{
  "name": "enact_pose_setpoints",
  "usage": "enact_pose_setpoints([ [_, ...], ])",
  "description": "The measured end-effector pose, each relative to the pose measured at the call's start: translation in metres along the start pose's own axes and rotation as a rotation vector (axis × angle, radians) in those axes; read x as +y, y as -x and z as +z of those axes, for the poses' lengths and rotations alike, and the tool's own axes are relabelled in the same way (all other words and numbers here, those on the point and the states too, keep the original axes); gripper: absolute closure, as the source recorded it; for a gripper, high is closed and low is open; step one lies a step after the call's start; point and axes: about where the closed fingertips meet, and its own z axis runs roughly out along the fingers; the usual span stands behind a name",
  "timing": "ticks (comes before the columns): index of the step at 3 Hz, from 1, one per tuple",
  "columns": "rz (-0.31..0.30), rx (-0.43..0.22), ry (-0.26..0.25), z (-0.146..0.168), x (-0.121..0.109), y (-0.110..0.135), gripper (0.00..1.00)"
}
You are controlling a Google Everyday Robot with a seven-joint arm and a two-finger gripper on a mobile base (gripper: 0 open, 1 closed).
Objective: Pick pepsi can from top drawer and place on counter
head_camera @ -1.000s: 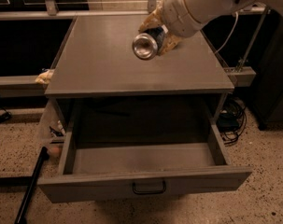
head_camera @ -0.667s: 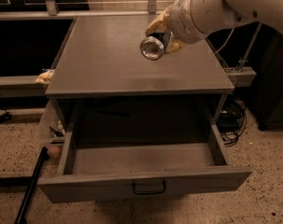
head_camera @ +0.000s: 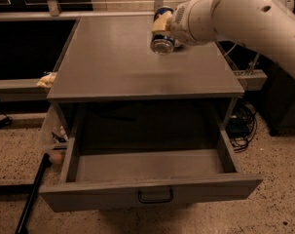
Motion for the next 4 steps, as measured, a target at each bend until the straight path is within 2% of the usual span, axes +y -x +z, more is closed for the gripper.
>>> enact_pose_setpoints([
  [1,-0.208,0.103,0.045,0.008,-0.008,-0.001,1.0],
  [2,-0.285,0.121,0.057,0.019,0.001,0.017,1.0],
  [3,-0.285,0.121,0.057,0.019,0.001,0.017,1.0],
  [4,-0.317,0.141,0.039,0.02,0.003,0.018,1.0],
])
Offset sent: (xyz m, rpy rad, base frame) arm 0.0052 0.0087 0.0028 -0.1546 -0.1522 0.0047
